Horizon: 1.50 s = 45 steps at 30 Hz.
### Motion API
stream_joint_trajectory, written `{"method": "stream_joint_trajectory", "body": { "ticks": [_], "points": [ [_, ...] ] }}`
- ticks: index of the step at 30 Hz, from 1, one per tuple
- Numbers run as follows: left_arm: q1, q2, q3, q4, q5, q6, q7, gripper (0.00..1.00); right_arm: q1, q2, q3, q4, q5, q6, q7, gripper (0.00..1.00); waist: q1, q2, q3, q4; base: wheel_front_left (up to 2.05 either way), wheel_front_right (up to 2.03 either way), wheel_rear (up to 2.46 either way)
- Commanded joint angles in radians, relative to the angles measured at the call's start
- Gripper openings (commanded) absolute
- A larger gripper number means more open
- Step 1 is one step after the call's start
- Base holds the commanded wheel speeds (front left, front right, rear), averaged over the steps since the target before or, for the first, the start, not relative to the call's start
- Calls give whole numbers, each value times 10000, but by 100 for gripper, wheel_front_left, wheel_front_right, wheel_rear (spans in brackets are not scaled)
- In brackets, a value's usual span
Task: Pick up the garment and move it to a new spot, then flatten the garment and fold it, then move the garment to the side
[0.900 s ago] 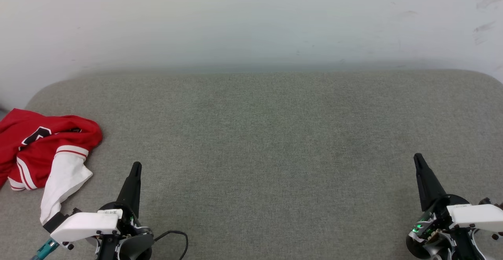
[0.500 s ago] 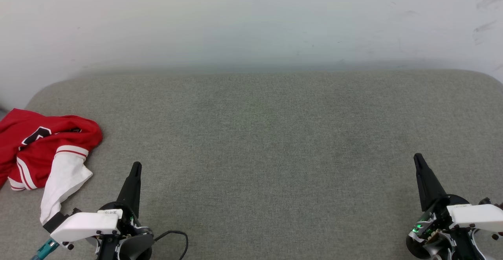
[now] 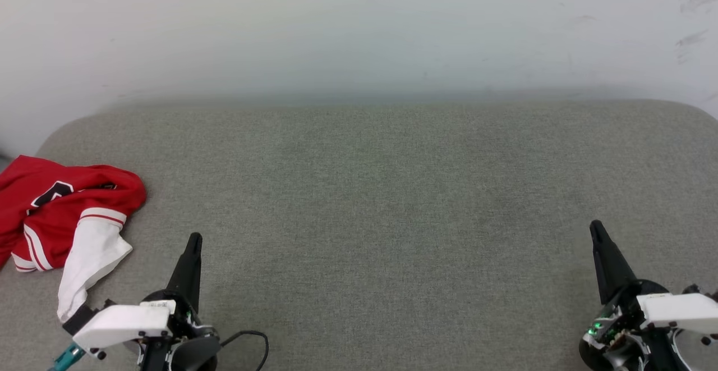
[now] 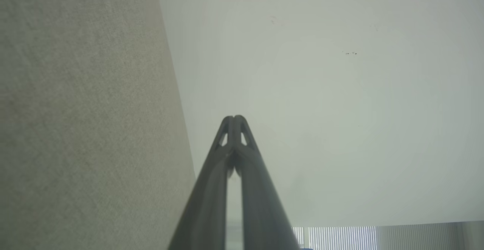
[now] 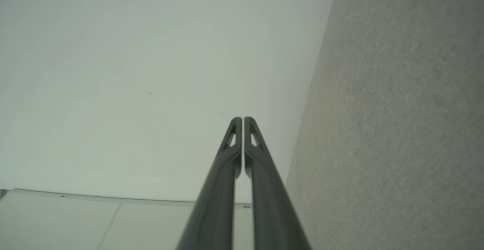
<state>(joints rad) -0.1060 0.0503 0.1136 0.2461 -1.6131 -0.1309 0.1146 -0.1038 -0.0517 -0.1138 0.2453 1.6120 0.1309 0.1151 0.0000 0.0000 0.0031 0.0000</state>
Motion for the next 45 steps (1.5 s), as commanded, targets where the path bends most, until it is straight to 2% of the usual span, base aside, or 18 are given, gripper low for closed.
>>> {"method": "stream_joint_trajectory", "body": {
  "ticks": [1,9,16,25,37,45],
  "points": [
    [0,0,-2,2,1,0,-2,100,1,0,0,3,-2,0,-2,100,0,0,0,0,0,0,0],
    [346,-25,-82,162,104,4,-236,100,353,13,67,296,-201,-2,-218,100,0,0,8,3,0,0,0],
    [370,-21,45,10,985,4,-584,100,384,13,-11,77,-1158,-2,-568,100,0,0,20,11,0,0,0],
    [315,-17,135,-534,2750,220,-989,100,428,12,-46,-672,-3051,-2,-977,100,0,0,35,30,0,0,0],
    [491,-12,-233,-1322,5864,1052,-1474,100,531,12,173,-1628,-6088,-2,-1465,100,0,0,32,58,0,0,0],
    [651,-3,-560,-1429,7504,1445,-1763,100,756,11,515,-1676,-7954,-2,-1754,100,0,0,3,67,0,0,0]
  ]
}}
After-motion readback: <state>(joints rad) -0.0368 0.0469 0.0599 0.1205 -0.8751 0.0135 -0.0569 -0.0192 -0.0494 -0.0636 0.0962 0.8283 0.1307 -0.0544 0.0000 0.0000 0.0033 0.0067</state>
